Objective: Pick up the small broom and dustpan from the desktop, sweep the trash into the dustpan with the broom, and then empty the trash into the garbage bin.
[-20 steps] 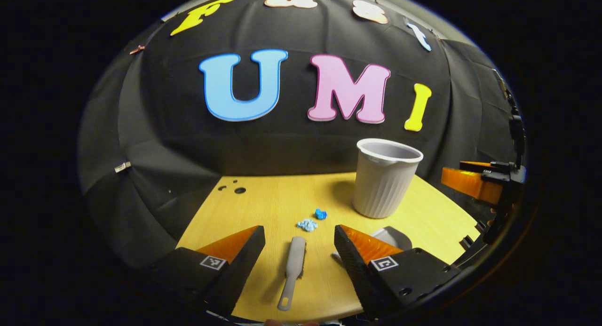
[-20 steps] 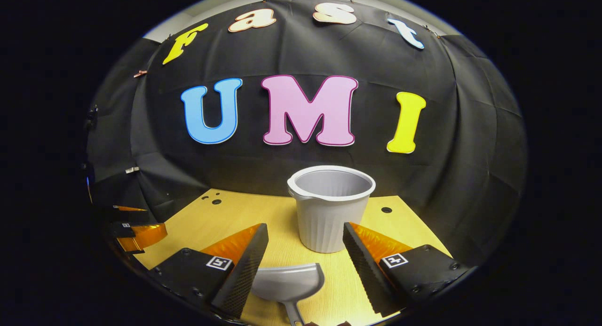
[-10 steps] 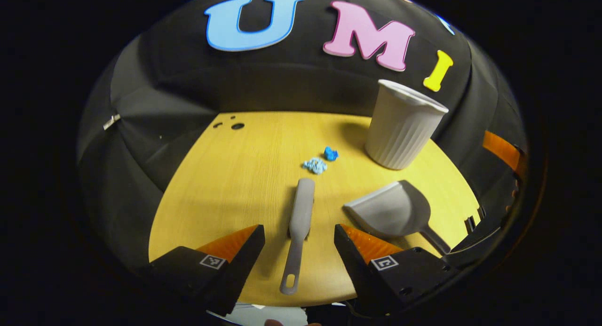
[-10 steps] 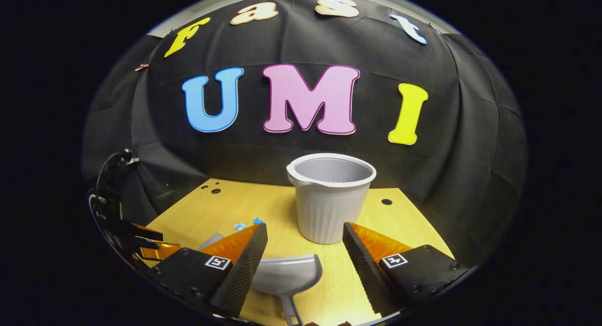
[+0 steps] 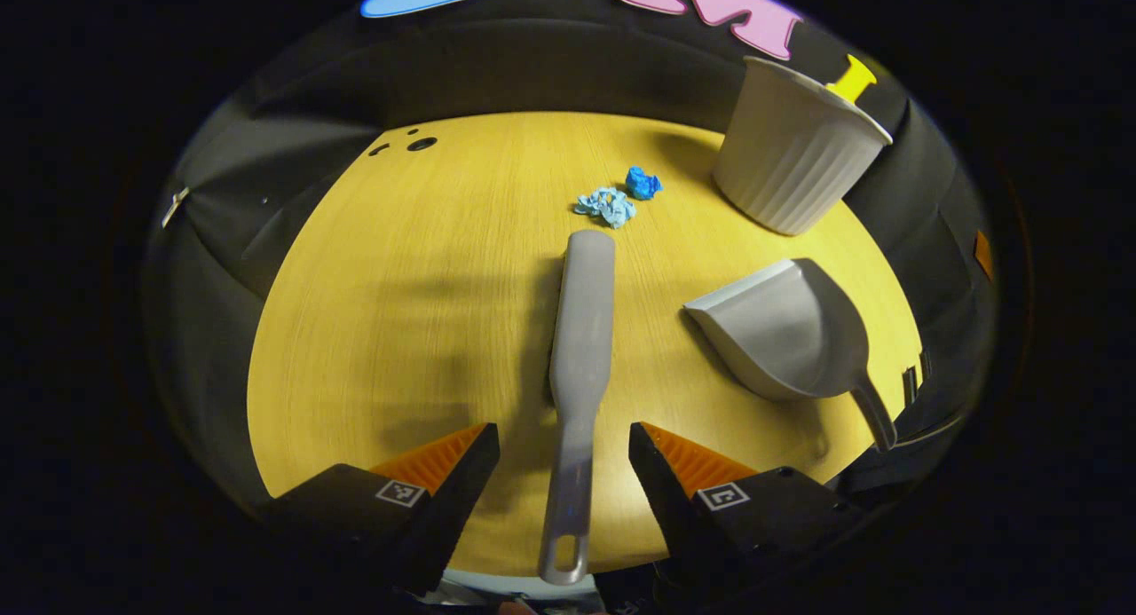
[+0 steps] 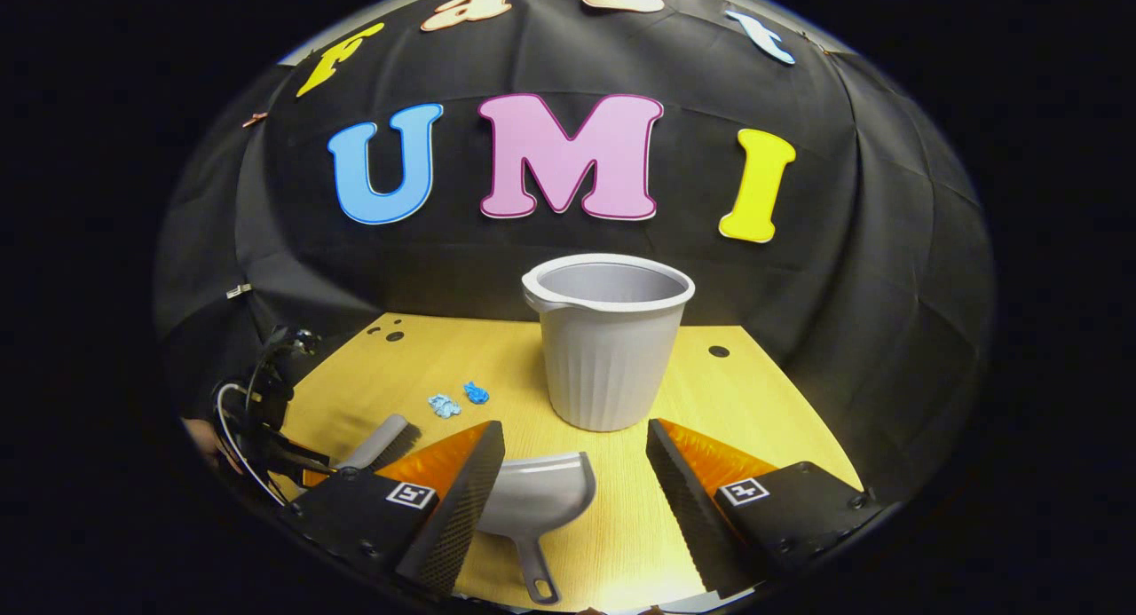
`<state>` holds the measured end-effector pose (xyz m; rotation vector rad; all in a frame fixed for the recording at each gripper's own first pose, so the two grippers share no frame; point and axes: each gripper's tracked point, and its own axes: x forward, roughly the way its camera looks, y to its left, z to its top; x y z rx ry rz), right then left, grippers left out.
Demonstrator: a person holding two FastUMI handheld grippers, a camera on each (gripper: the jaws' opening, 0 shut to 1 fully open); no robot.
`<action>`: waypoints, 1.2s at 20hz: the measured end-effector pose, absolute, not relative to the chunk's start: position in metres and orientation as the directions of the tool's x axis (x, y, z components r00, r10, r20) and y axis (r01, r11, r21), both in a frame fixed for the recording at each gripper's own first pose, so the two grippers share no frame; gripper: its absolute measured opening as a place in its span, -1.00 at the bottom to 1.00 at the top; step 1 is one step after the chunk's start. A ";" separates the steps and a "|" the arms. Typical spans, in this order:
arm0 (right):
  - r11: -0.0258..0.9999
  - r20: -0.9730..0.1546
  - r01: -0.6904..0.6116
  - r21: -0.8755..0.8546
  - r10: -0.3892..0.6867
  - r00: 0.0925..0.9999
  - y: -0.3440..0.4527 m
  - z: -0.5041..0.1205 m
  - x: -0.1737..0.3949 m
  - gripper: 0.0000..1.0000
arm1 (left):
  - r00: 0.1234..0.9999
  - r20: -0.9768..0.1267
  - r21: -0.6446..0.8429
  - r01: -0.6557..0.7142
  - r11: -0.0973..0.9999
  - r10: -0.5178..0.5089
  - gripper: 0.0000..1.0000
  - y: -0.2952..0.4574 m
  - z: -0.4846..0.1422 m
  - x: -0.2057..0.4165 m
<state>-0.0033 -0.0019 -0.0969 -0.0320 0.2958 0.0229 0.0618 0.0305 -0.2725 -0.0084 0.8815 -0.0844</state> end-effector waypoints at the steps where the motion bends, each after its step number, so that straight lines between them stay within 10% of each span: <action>1: 0.999 -0.303 -0.020 -0.026 0.012 0.953 -0.003 -0.101 -0.004 0.99 | 0.617 -0.784 -0.025 0.078 0.997 -0.068 0.91 0.031 -0.277 0.066; 7: 1.000 -0.391 -0.015 -0.007 0.011 0.920 -0.001 -0.125 -0.009 0.99 | 0.538 -0.841 0.014 0.126 0.992 -0.056 0.78 0.024 -0.296 0.074; 16: 0.995 -0.550 -0.103 0.021 0.097 0.830 0.026 -0.170 -0.011 0.99 | 0.509 -0.859 0.030 0.137 0.990 -0.045 -0.36 0.023 -0.312 0.073; 24: 0.987 -0.701 -0.150 0.054 0.145 0.698 0.040 -0.221 -0.016 0.99 | 0.641 -0.767 -0.033 0.026 0.999 -0.042 -0.48 0.039 -0.291 0.079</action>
